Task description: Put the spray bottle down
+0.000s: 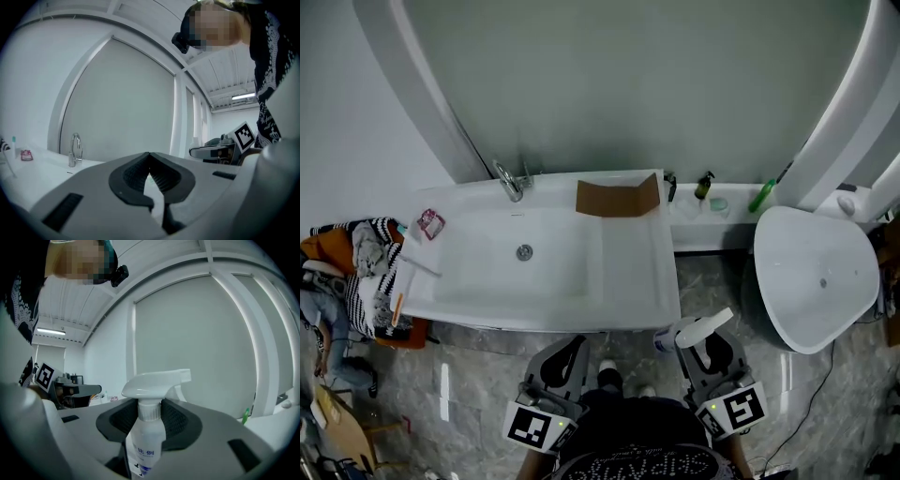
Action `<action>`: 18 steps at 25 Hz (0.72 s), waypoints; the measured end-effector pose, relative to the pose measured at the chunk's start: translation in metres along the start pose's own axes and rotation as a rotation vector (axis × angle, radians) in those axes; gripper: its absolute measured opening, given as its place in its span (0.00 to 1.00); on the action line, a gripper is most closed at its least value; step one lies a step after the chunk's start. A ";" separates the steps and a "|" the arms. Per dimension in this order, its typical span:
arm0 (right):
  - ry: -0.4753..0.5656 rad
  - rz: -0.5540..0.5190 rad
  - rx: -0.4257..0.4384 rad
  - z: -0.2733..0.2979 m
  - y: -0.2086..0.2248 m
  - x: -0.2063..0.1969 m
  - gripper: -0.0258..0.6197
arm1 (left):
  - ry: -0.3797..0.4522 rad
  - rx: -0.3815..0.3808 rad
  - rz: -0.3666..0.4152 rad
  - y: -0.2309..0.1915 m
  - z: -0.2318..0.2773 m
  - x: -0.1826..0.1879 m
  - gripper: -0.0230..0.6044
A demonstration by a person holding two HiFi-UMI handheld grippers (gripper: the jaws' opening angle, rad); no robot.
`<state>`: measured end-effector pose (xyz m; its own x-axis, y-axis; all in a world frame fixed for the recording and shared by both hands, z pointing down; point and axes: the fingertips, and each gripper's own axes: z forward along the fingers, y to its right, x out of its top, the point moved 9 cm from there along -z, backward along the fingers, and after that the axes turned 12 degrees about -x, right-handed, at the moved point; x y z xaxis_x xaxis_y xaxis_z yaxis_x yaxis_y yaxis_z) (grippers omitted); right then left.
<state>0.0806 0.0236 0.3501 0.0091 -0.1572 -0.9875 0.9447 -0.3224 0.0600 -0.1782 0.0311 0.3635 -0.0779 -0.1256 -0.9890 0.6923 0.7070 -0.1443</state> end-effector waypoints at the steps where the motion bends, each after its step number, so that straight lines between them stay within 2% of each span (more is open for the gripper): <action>1: 0.004 0.000 -0.007 0.005 -0.002 0.002 0.28 | -0.001 -0.005 -0.002 -0.007 0.000 0.001 0.04; 9: 0.020 -0.008 -0.057 0.034 -0.016 -0.001 0.28 | -0.016 -0.062 0.002 -0.045 0.003 0.000 0.04; 12: 0.001 0.009 -0.050 0.045 -0.021 0.000 0.28 | 0.019 -0.051 -0.037 -0.054 0.003 0.004 0.04; 18: -0.016 0.014 -0.047 0.063 -0.023 0.000 0.28 | 0.012 -0.035 -0.059 -0.070 0.007 0.003 0.04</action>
<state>0.0380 -0.0282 0.3577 0.0178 -0.1765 -0.9841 0.9589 -0.2759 0.0669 -0.2217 -0.0237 0.3713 -0.1267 -0.1593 -0.9791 0.6605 0.7228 -0.2031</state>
